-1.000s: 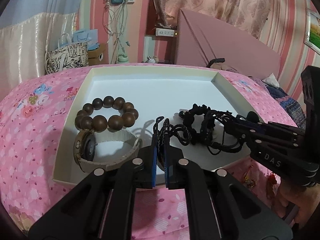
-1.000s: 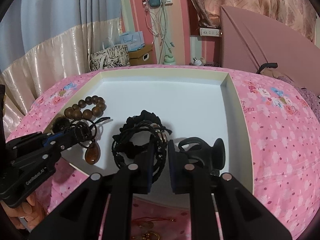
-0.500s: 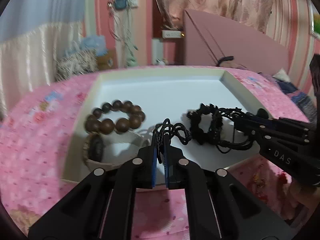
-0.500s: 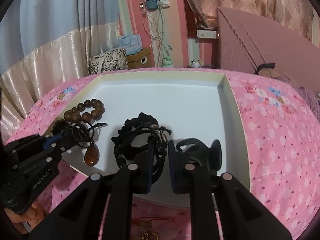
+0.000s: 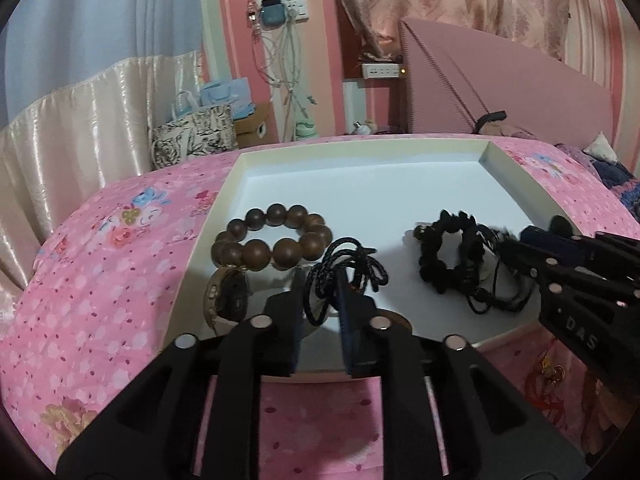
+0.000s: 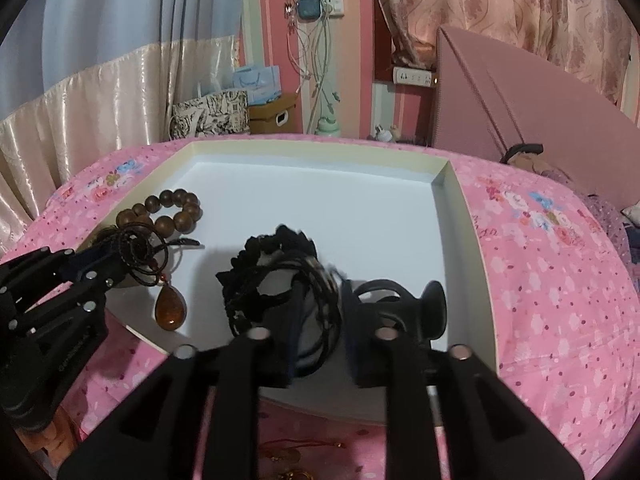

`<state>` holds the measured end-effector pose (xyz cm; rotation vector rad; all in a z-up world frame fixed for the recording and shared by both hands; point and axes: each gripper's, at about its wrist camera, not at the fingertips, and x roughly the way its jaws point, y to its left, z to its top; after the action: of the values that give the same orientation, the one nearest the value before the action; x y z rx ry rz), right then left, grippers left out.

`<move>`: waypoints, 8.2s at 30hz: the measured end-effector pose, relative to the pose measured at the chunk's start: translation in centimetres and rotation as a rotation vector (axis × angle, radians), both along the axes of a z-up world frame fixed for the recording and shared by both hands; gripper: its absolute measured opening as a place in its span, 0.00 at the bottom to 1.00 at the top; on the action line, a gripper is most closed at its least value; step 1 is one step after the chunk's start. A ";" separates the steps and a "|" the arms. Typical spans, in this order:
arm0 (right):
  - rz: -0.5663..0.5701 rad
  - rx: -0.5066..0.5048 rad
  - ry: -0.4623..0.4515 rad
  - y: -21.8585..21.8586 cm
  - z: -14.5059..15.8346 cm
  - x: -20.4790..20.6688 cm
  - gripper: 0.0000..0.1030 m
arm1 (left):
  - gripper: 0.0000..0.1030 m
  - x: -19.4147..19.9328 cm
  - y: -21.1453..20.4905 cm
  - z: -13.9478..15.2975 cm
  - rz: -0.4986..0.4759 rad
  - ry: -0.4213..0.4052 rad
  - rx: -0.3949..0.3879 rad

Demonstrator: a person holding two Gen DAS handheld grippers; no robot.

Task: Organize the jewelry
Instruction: 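Carry the black cord necklaces in both tools over the white tray, then open both tools to drop the cord necklaces into the tray, then close the right tool on the red-knot charm while the left tool grasps the cream scrunchie, then lift the red charm and cream scrunchie and carry both over the tray, then open both tools to drop the charm and scrunchie into the tray, then grasp the red tassel charm with the right tool while the left tool grasps the black-cord jade pendant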

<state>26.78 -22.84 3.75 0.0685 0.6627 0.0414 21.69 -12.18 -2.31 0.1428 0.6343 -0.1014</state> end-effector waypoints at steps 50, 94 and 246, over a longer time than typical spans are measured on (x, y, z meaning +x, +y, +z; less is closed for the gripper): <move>-0.219 0.021 -0.050 -0.6 1.0 -14.8 0.55 | 0.87 -10.6 14.9 5.5 -0.052 -0.113 -0.136; -0.170 0.017 0.183 3.8 -2.1 -8.4 0.26 | 0.67 -7.6 21.7 -2.3 -0.071 0.191 -0.117; -0.055 0.279 -0.079 -7.6 5.6 -8.0 0.41 | 0.56 -4.7 11.0 7.3 -0.058 -0.012 -0.158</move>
<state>18.74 -30.44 9.39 0.3524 0.5726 0.0832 16.95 -1.22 4.99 0.0096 0.6075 -0.2058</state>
